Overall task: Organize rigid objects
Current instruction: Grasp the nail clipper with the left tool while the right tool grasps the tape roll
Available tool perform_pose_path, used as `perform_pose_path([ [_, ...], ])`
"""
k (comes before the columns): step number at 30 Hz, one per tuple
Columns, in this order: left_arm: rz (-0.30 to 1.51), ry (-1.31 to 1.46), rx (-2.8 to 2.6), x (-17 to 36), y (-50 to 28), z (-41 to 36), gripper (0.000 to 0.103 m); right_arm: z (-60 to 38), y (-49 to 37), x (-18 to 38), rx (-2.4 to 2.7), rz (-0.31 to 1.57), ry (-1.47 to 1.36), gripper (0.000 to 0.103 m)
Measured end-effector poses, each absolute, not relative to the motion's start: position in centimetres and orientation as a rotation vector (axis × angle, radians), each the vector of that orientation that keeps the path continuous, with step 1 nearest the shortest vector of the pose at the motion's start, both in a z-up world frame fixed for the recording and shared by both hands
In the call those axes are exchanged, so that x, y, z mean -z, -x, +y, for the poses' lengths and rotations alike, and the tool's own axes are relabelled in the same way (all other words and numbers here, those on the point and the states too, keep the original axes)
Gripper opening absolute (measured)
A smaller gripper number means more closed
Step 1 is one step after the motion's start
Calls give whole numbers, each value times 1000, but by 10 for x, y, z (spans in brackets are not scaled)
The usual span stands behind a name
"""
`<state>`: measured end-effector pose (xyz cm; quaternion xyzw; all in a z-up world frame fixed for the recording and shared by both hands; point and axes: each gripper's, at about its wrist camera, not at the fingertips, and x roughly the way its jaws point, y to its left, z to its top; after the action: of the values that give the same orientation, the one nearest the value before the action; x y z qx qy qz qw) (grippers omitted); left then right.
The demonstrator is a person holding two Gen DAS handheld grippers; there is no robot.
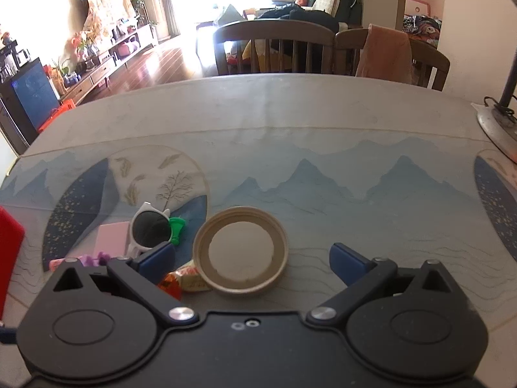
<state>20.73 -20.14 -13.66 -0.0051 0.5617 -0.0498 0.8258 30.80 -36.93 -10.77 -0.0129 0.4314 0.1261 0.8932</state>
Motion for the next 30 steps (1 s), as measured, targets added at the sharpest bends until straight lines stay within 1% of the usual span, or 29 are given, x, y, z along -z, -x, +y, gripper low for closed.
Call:
perform_pose_path([
  [10, 1196, 11, 103, 146, -205, -207, 80, -361, -326, 123, -261, 933, 14, 100],
  [13, 1185, -17, 88, 144, -203, -209, 70, -358, -328, 126, -267, 944, 23, 99],
  [14, 1182, -24, 88, 143, -202, -210, 65, -357, -329, 127, -272, 950, 27, 97],
  [15, 1178, -25, 90, 143, -201, -209, 63, -357, -330, 128, -273, 954, 32, 95],
  [16, 1176, -25, 89, 142, -200, -208, 59, -357, -330, 128, -274, 957, 35, 93],
  [17, 1175, -27, 86, 142, -199, -207, 53, -358, -330, 128, -275, 960, 35, 90],
  [18, 1173, -30, 81, 141, -199, -206, 50, -357, -331, 129, -275, 964, 36, 86],
  [20, 1169, -32, 71, 140, -197, -202, 36, -358, -330, 128, -272, 960, 42, 81],
  [23, 1165, -21, 58, 139, -193, -195, 25, -361, -329, 127, -283, 958, 35, 77],
  [26, 1166, 0, 44, 139, -192, -189, 17, -364, -325, 128, -287, 954, 40, 77],
  [29, 1163, 27, 24, 139, -190, -180, 12, -367, -322, 127, -297, 957, 42, 77],
  [30, 1164, 35, 14, 140, -189, -177, 11, -369, -321, 127, -299, 959, 44, 77],
])
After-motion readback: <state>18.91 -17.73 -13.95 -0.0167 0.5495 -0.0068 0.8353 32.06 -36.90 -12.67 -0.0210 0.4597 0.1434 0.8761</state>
